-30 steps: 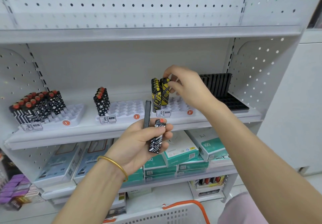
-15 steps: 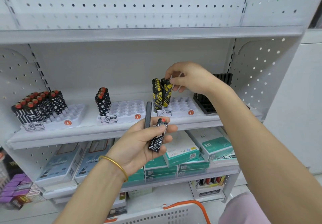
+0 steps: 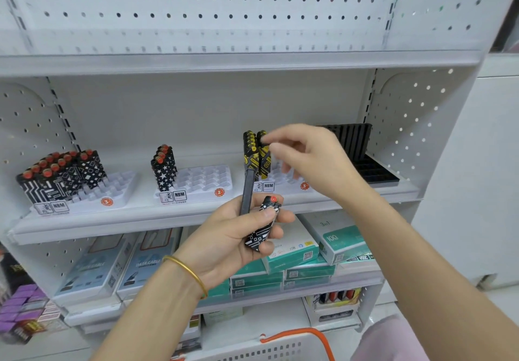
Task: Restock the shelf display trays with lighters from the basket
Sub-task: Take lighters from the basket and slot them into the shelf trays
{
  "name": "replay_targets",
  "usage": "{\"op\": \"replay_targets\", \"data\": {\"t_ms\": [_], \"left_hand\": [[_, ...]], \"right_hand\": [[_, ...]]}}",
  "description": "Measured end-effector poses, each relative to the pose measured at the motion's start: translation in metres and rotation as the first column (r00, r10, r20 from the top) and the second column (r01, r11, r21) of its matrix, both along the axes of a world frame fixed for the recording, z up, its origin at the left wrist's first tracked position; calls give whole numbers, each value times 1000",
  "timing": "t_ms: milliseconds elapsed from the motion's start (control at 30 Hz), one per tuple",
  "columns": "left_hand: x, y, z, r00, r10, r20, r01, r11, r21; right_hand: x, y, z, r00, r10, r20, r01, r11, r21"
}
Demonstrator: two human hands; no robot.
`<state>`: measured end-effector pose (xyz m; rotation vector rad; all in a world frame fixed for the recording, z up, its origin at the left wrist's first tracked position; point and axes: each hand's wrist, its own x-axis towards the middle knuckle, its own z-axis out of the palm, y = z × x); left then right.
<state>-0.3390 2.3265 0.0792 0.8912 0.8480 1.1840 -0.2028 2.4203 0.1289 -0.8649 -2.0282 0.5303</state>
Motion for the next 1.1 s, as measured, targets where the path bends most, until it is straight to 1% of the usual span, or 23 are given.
{"op": "replay_targets", "data": {"t_ms": [33,100,233,267,300,367,467,533,633,700,800,867,933,1000,1033,1100], "left_hand": [[2,0,0,1000,-1,0,1,1000,6],[5,1,0,1000,-10,6,10,1000,16],[6,2,1,997,-23,74,22,1000,9],[5,1,1,996,-18,90,17,1000,4],[4,0,1,996,-11,93,11,1000,2],[3,-4,3,997,12,79,-13,1000,7],[-6,-13,6,991,85,104,-86,996,4],[-16,-19,6,984,116,134,-117,993,-2],[-32,-28,5,963,173,206,-173,985,-20],[-42,-34,4,959,193,206,-194,981,-16],[-57,-43,3,955,228,189,-228,973,-19],[-68,-48,3,944,281,174,-281,959,-23],[-80,-53,2,920,372,124,-371,928,-28],[-95,-58,0,877,481,-11,-481,877,6],[-102,-60,-1,847,525,-83,-524,851,39],[-118,-66,-4,802,573,-171,-565,820,94]], "right_hand": [[2,-9,2,996,86,-7,-86,989,-122],[8,-21,2,981,190,31,-176,950,-256],[19,-29,0,951,253,179,-180,921,-344],[20,-30,0,942,270,199,-187,915,-356],[19,-31,0,941,282,186,-201,911,-361],[15,-33,1,953,285,106,-235,910,-341],[8,-36,2,958,286,-2,-272,910,-312],[3,-38,2,936,352,-25,-338,876,-344],[-12,-39,1,890,456,-10,-427,824,-372],[-25,-39,0,880,475,-22,-449,816,-364],[-47,-45,1,873,478,-96,-480,809,-339],[-66,-48,2,873,463,-150,-487,817,-310],[-87,-50,6,877,437,-200,-478,836,-269],[-112,-47,15,885,405,-227,-450,870,-201],[-127,-43,20,896,387,-218,-424,892,-159],[-160,-34,29,924,357,-140,-369,926,-74]]}}
